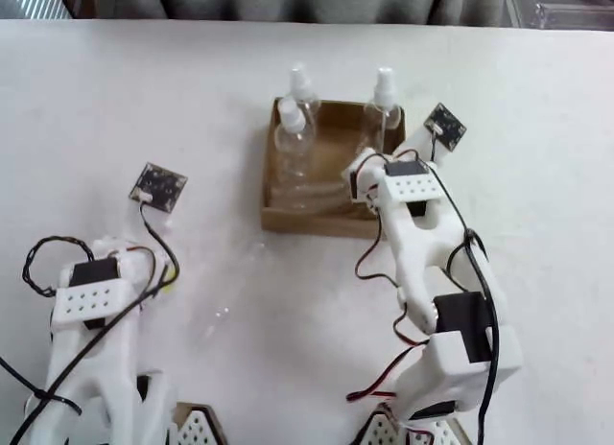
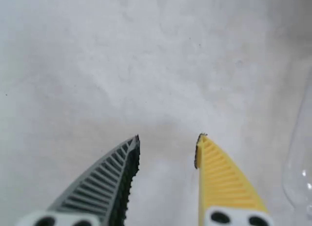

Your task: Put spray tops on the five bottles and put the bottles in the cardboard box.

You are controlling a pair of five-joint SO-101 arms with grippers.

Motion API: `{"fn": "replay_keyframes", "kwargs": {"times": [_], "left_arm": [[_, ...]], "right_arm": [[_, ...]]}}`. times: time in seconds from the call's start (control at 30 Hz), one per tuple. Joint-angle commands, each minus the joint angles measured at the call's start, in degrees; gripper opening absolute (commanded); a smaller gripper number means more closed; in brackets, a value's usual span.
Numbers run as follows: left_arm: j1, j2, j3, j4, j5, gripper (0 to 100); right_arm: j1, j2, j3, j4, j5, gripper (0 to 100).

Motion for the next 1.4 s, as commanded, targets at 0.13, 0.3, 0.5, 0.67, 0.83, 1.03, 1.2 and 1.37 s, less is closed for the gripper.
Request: {"fn": "replay_keyframes", "kwargs": {"times": [0.13,0.3,0.5,0.67,0.83,1.03,1.2,1.37], "left_arm": [[0.9,-0.2,-0.4,-0.9,-0.4,19],[0.8,-0.2,-0.4,-0.9,-0.4,19],[0.8,-0.2,-0.4,-0.9,-0.4,19],[0.8,-0.2,-0.4,-0.9,-0.5,19],[0.8,-0.2,-0.4,-0.9,-0.5,19],[0.8,-0.2,-0.4,-1.0,-0.5,19],[0.7,-0.2,-0.4,-1.0,-0.5,19],[0.8,0.0,-0.4,-1.8,-0.5,19]], "right_arm": [[1.5,-4.9,-2.6,1.5,-0.2,9.4],[1.3,-6.9,-2.5,2.6,5.5,9.6],[2.0,-13.8,-2.5,6.8,21.2,9.8],[1.7,-19.8,-2.5,10.2,49.3,9.8],[-1.5,-22.3,-2.5,10.1,78.2,9.8],[-6.3,-22.4,-2.4,12.8,101.4,9.9],[-7.0,-21.8,-2.4,15.3,110.0,12.5],[-7.0,-20.4,-1.2,15.4,117.0,21.8]]}}
